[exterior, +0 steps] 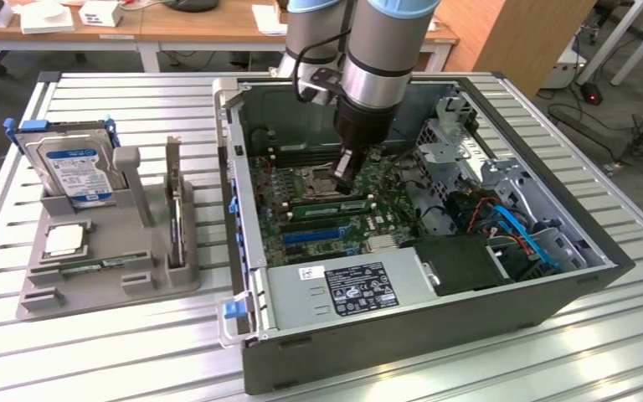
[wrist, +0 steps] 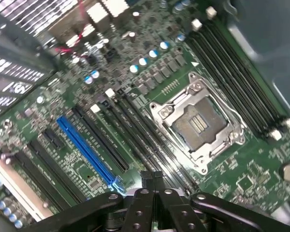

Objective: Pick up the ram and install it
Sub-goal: 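Press down the ram until it locks into place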

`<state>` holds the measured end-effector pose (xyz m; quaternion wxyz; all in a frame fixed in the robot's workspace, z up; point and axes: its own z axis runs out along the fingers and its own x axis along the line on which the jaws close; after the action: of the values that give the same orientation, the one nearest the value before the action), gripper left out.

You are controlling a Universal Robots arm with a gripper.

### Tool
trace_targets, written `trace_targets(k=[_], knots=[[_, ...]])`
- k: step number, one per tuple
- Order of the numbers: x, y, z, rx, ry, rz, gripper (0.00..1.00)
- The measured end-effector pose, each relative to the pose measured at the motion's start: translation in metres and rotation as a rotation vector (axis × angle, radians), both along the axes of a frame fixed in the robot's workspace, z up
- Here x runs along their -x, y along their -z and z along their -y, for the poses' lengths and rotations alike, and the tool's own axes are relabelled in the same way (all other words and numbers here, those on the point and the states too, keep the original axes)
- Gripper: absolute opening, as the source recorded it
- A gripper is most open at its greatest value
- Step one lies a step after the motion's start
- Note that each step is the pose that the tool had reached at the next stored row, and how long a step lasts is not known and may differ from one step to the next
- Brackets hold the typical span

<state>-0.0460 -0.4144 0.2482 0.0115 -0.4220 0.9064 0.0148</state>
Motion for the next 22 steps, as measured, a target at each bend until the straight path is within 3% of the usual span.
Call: trace_targets(k=[22], knots=[[0.0, 0.0003, 0.0, 0.0, 0.378, 0.0, 0.09]])
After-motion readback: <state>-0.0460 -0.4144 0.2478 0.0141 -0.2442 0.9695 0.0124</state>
